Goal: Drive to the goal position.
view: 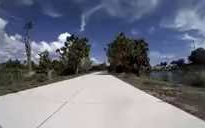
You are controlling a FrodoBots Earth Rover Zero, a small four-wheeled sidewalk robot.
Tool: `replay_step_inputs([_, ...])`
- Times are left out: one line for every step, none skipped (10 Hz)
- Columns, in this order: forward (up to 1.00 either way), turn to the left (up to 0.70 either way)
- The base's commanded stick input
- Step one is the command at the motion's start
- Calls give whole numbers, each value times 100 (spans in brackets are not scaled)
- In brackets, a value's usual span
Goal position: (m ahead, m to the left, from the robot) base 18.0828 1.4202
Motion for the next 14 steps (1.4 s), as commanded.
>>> replay_step_inputs([85,0])
replay_step_inputs([85,0])
replay_step_inputs([85,0])
replay_step_inputs([85,0])
replay_step_inputs([85,0])
replay_step_inputs([85,0])
replay_step_inputs([85,0])
replay_step_inputs([85,0])
replay_step_inputs([85,0])
replay_step_inputs([85,0])
replay_step_inputs([85,0])
replay_step_inputs([85,0])
replay_step_inputs([85,0])
replay_step_inputs([85,0])
